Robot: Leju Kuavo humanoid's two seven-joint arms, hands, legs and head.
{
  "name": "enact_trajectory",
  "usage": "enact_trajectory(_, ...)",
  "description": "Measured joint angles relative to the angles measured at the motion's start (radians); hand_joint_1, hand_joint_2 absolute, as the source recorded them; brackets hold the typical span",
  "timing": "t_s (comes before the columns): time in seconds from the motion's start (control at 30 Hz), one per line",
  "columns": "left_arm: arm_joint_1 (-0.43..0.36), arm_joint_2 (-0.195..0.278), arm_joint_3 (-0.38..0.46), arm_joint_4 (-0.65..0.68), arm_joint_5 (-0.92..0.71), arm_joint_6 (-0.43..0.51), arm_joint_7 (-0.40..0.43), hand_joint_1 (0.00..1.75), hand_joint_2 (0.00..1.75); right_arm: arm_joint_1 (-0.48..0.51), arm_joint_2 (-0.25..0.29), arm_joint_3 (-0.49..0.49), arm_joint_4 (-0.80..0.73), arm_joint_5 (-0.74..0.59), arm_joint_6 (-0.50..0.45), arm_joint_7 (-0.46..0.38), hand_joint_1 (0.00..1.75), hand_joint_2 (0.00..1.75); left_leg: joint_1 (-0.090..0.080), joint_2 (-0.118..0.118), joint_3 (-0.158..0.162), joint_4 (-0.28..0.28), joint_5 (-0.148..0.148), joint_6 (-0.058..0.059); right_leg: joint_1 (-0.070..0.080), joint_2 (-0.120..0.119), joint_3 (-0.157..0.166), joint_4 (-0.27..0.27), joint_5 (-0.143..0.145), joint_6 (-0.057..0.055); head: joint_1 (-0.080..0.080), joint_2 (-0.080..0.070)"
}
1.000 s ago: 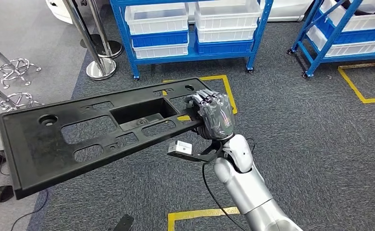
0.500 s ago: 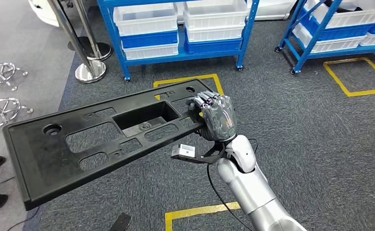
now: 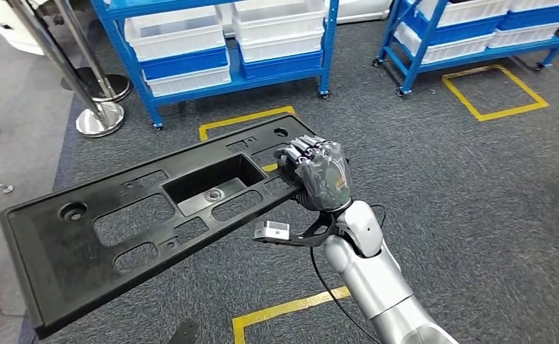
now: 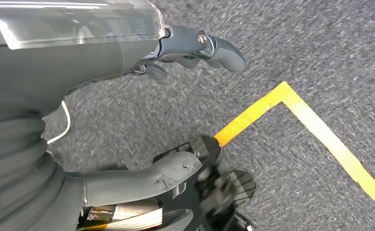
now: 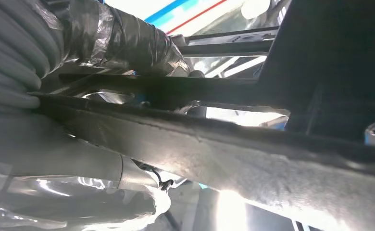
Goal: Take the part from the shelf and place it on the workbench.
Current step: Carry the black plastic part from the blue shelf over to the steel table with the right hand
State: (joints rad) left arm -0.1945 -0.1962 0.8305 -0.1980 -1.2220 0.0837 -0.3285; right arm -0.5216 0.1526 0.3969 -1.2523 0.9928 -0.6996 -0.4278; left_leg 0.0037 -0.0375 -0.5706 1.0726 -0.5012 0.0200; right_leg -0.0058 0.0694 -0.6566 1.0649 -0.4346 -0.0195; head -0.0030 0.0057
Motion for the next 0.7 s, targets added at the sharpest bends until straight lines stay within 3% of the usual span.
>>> enact_trajectory(0.03,-0.001,0.0,-0.001,0.0,0.0,0.0,0.0,0.0,1.75,0.001,0.001,-0.001,-0.005,0.0,0.0,-0.005,1.75,1.75,-0.002,-0.01,0.012,-0.025,0.003,0.002,-0.002,0.007,-0.003,-0.001,0.004,0.006,0.0,0.0)
enact_trajectory(0.1,-0.002,0.0,-0.004,0.0,0.0,0.001,0.0,0.0,1.75,0.005,0.002,-0.004,-0.015,0.0,0.0,-0.013,1.75,1.75,-0.006,-0.005,0.017,-0.04,0.008,0.007,-0.007,0.021,-0.007,-0.008,0.014,0.021,0.0,0.0)
enact_trajectory(0.17,-0.004,0.0,-0.007,0.0,0.0,0.001,0.001,0.0,1.75,0.009,0.002,-0.011,-0.026,0.0,0.0,-0.019,1.75,1.75,-0.004,0.013,0.021,-0.06,0.024,0.017,-0.007,0.005,-0.014,0.0,0.004,0.03,0.0,0.0)
enact_trajectory(0.23,-0.004,-0.001,-0.009,0.0,0.0,0.001,0.001,0.0,1.75,0.011,0.002,-0.019,-0.035,-0.001,0.0,-0.024,1.75,1.75,-0.002,0.032,0.02,-0.075,0.037,0.026,-0.004,-0.035,-0.048,0.076,-0.051,0.034,0.0,0.0)
enact_trajectory(0.3,-0.003,0.0,-0.01,0.0,0.0,0.001,0.001,0.0,1.75,0.015,0.002,-0.03,-0.042,-0.003,0.0,-0.028,1.75,1.75,-0.004,0.052,0.015,-0.075,0.039,0.029,-0.006,-0.055,-0.096,0.196,-0.113,0.041,0.0,0.0)
enact_trajectory(0.37,-0.002,0.0,-0.011,0.0,0.0,0.001,0.002,0.0,1.75,0.022,0.002,-0.041,-0.046,-0.005,0.0,-0.032,1.75,1.75,-0.004,0.071,0.012,-0.072,0.038,0.028,-0.008,-0.062,-0.104,0.235,-0.117,0.046,0.001,0.0)
enact_trajectory(0.47,-0.003,-0.001,-0.013,0.0,0.0,0.001,0.002,0.0,1.75,0.027,0.002,-0.048,-0.05,-0.005,0.0,-0.035,1.75,1.75,-0.004,0.085,0.01,-0.069,0.038,0.027,-0.008,-0.069,-0.073,0.19,-0.084,0.048,0.001,0.0)
enact_trajectory(0.6,-0.003,-0.001,-0.014,0.0,0.0,0.001,0.002,0.0,1.75,0.027,0.002,-0.048,-0.05,-0.005,0.0,-0.035,1.75,1.75,-0.004,0.085,0.01,-0.069,0.037,0.027,-0.008,-0.069,-0.07,0.186,-0.082,0.048,0.001,0.0)
enact_trajectory(0.63,-0.003,-0.001,-0.014,0.0,0.0,0.001,0.002,0.0,1.75,0.027,0.002,-0.05,-0.052,-0.005,0.0,-0.035,1.75,1.75,-0.003,0.088,0.01,-0.068,0.037,0.026,-0.008,-0.072,-0.055,0.16,-0.07,0.048,0.001,0.0)
enact_trajectory(0.7,-0.005,0.0,-0.015,0.0,0.0,0.001,0.002,0.0,1.75,0.026,0.003,-0.055,-0.064,-0.005,0.0,-0.038,1.75,1.75,-0.008,0.102,0.008,-0.057,0.029,0.017,-0.002,-0.095,0.002,0.056,-0.043,0.038,0.0,0.0)
